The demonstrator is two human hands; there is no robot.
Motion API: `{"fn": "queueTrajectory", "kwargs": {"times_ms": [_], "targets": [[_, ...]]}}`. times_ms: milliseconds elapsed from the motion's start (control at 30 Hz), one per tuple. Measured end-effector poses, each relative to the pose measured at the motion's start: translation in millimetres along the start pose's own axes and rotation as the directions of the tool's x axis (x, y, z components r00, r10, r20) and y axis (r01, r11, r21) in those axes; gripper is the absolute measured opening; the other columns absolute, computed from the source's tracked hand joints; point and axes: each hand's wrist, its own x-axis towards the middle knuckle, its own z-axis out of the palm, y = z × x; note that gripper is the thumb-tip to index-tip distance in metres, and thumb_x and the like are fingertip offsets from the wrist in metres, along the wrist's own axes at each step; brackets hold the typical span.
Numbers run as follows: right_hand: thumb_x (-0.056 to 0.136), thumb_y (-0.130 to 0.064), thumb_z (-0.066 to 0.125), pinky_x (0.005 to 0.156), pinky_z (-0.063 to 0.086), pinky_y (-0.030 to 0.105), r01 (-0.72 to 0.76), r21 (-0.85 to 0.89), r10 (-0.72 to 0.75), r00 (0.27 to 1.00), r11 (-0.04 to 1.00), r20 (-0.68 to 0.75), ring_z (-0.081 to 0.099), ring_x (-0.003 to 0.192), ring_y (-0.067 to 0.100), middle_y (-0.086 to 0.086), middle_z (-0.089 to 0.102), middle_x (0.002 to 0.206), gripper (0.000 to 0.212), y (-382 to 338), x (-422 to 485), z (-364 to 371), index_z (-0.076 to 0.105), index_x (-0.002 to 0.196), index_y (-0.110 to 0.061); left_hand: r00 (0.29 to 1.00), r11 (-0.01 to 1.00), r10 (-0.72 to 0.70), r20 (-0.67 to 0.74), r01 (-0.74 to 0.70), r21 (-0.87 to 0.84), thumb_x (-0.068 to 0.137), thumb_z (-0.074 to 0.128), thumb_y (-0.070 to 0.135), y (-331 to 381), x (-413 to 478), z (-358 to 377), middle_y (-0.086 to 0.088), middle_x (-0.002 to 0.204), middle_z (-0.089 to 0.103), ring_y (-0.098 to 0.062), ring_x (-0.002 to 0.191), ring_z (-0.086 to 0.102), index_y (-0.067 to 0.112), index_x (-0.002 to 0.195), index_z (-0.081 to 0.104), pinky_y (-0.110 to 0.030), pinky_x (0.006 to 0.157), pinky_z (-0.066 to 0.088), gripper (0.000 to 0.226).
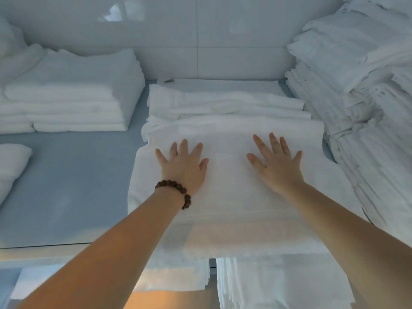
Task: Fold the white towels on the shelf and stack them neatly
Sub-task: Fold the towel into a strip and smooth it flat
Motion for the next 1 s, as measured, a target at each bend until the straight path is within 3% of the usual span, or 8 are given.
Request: {"fn": "queueTrajectory", "kwargs": {"times_ms": [100,233,433,600,700,767,867,1000], "targets": [[0.090,-0.065,0.017,0.114,0.004,0.057,0.055,0.055,-0.056,0.998,0.997,0.019,-0.006,0.146,0.020,-0.004,-0.002,0.159,0.059,11,-60,-1,0.008,0.146,-0.047,0.997,0.998,0.064,-0.040,-0.065,-0.010,0.096,0.030,0.042,5,-65,-2,-0.002,0.151,0.028,-0.025,0.137,0.028,0.034,0.135,0.041,-0.054,0.112,0.017,0.042],[0.089,-0.067,0.015,0.103,0.033,0.058,0.138,0.089,-0.128,0.986,0.986,-0.106,0.038,0.134,0.030,0.006,0.041,0.146,0.065,23,-123,12,0.044,0.136,-0.032,0.991,0.997,0.077,-0.107,-0.080,-0.021,0.085,0.034,0.043,8,-119,12,-0.010,0.120,0.062,-0.032,0.110,0.058,0.026,0.106,0.068,-0.058,0.089,0.046,0.043],[0.082,-0.072,0.040,0.105,0.030,0.057,0.250,-0.089,-0.261,0.956,0.964,-0.134,0.043,0.130,0.029,0.005,0.048,0.139,0.070,42,-168,29,0.046,0.136,-0.027,0.971,0.975,0.218,-0.102,-0.221,-0.014,0.084,0.037,0.072,3,-156,34,-0.007,0.131,0.056,-0.031,0.124,0.049,0.023,0.123,0.061,-0.057,0.101,0.034,0.067],[0.070,-0.011,0.075,0.108,0.025,0.058,0.318,-0.209,-0.352,0.924,0.925,-0.151,0.032,0.138,0.033,0.004,0.036,0.150,0.089,65,-167,45,0.031,0.145,-0.030,0.939,0.940,0.331,-0.097,-0.319,0.122,0.072,0.072,0.035,-13,-159,55,-0.009,0.147,0.040,-0.032,0.134,0.039,0.023,0.143,0.039,-0.065,0.100,0.029,0.079],[0.077,0.004,0.045,0.109,0.024,0.056,0.334,-0.258,-0.391,0.896,0.906,-0.212,0.030,0.139,0.032,0.001,0.030,0.152,0.079,72,-167,46,0.027,0.147,-0.029,0.943,0.946,0.307,-0.130,-0.287,0.153,0.060,0.082,0.010,-17,-158,59,-0.009,0.146,0.042,-0.032,0.134,0.039,0.022,0.144,0.036,-0.065,0.102,0.028,0.097],[0.075,0.003,0.029,0.109,0.023,0.053,0.332,-0.284,-0.394,0.898,0.899,-0.198,0.029,0.139,0.031,0.003,0.030,0.152,0.078,78,-169,47,0.025,0.147,-0.028,0.937,0.939,0.321,-0.141,-0.296,0.175,0.059,0.082,0.007,-19,-160,61,-0.008,0.146,0.042,-0.032,0.134,0.039,0.022,0.145,0.033,-0.065,0.102,0.027,0.099],[0.071,0.014,0.054,0.108,0.022,0.053,0.318,-0.300,-0.388,0.896,0.899,-0.213,0.034,0.136,0.033,0.009,0.036,0.149,0.086,91,-173,47,0.029,0.145,-0.023,0.933,0.939,0.321,-0.164,-0.291,0.185,0.066,0.075,0.008,-27,-165,61,-0.008,0.143,0.046,-0.032,0.132,0.042,0.020,0.143,0.036,-0.064,0.102,0.029,0.087],[0.080,-0.012,0.060,0.104,0.028,0.052,0.363,-0.342,-0.446,0.871,0.867,-0.207,0.045,0.129,0.035,0.013,0.044,0.143,0.067,99,-175,42,0.035,0.142,-0.019,0.916,0.934,0.340,-0.213,-0.302,0.193,0.094,0.032,0.027,-36,-176,57,-0.009,0.134,0.055,-0.030,0.124,0.051,0.016,0.133,0.046,-0.060,0.098,0.039,0.043]]}}
